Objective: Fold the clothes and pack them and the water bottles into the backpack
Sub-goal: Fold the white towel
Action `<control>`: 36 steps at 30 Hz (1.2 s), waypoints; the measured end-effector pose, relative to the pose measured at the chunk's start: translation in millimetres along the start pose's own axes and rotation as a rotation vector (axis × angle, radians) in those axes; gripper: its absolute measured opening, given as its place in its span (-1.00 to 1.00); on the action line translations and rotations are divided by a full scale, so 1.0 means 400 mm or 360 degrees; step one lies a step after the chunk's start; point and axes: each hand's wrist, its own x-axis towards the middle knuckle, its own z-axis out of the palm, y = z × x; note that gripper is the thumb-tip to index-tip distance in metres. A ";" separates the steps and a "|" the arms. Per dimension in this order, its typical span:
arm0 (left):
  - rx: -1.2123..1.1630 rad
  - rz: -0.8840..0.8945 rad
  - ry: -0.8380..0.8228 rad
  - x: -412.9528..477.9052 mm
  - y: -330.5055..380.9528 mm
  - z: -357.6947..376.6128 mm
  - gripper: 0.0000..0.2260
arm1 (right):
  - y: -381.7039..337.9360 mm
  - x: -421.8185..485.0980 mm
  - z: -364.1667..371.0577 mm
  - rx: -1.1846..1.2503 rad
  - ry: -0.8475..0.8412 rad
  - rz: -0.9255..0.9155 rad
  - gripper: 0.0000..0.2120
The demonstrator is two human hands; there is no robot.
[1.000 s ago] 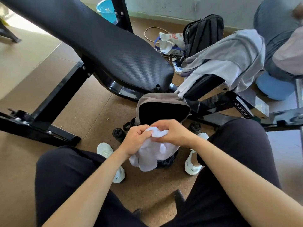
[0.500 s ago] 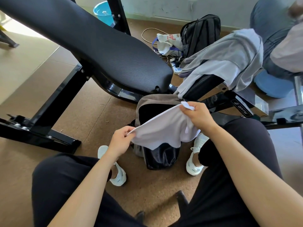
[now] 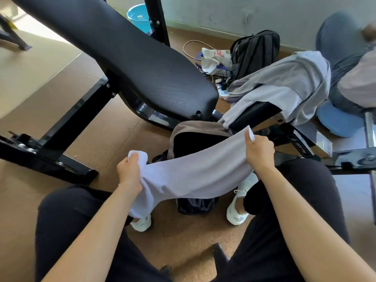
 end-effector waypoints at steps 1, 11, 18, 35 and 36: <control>-0.0015 -0.0047 0.0005 0.000 0.007 -0.001 -0.93 | 0.000 0.000 0.002 0.0030 0.0021 0.0000 -0.40; 0.0133 0.0226 -0.0648 -0.079 -0.050 0.057 -0.69 | -0.030 -0.087 0.075 0.0808 -0.0428 -0.0319 -0.46; 0.0289 0.0501 -0.1010 -0.150 -0.085 0.108 -0.68 | -0.046 -0.168 0.146 0.0373 -0.0735 -0.0867 -0.52; 0.0304 0.0885 -0.1183 -0.144 -0.077 0.106 -0.86 | -0.067 -0.174 0.135 0.0538 -0.1350 -0.0683 -0.67; 0.0294 0.0868 -0.1212 -0.142 -0.074 0.103 -0.84 | -0.072 -0.175 0.130 0.0484 -0.1360 -0.0710 -0.71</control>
